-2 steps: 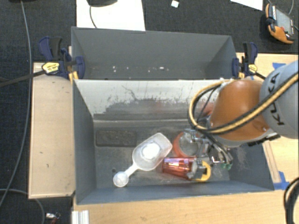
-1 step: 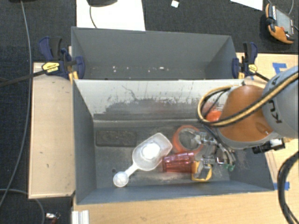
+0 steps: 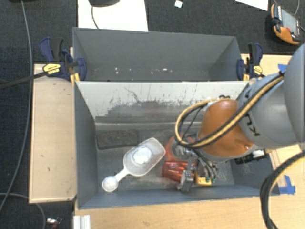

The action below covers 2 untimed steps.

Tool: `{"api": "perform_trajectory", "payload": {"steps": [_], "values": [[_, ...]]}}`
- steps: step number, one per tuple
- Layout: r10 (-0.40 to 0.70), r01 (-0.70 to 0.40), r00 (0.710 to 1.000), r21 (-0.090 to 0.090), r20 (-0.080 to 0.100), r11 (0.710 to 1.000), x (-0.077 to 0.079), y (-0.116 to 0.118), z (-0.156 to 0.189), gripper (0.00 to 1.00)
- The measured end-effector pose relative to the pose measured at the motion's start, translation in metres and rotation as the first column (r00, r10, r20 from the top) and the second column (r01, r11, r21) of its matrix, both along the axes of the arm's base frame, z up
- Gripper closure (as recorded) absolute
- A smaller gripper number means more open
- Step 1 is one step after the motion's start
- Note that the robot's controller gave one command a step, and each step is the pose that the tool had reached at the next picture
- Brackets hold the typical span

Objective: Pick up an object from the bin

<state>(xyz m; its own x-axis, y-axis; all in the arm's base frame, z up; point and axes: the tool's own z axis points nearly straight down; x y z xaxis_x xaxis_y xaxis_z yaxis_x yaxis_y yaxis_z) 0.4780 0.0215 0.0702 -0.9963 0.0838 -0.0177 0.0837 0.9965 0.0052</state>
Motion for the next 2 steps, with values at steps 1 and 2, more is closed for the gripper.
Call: {"api": "perform_trajectory", "payload": {"steps": [1,2], "values": [[-0.147,0.147,0.989,-0.002,-0.005,0.989,0.0142,-0.0248,0.0006,1.0],[-0.147,0.147,0.989,-0.002,-0.004,0.989,0.0141,-0.0248,0.0009,1.0]]}}
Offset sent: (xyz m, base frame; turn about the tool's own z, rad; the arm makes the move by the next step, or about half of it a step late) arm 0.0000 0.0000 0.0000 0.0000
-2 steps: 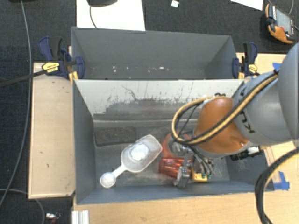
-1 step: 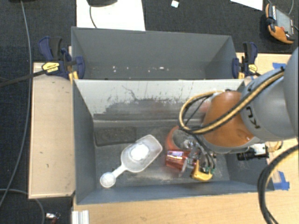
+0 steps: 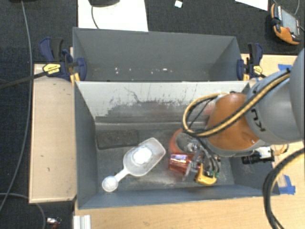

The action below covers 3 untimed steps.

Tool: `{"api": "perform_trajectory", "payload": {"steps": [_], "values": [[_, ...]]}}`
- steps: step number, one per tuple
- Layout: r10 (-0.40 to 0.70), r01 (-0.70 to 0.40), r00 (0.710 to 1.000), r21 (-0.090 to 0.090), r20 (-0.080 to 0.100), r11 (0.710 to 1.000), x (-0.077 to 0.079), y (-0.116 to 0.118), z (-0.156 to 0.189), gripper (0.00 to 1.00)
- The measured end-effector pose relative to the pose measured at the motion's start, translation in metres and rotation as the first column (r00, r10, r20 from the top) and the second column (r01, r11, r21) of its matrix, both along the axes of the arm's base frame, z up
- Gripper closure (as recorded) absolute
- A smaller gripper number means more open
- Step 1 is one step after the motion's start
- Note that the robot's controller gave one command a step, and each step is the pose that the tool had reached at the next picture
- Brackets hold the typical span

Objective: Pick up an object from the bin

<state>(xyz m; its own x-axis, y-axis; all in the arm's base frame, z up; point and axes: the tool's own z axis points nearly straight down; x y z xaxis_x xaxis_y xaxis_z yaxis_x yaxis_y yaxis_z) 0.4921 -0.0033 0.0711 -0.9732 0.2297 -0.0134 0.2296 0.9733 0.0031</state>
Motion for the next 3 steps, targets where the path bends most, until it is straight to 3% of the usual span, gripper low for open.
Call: {"api": "perform_trajectory", "payload": {"steps": [2,3], "values": [[0.001,-0.001,1.0,0.0,0.003,1.0,0.001,0.0,0.043,1.0],[0.003,-0.003,1.0,0.0,-0.007,1.0,-0.002,0.0,0.069,1.0]]}}
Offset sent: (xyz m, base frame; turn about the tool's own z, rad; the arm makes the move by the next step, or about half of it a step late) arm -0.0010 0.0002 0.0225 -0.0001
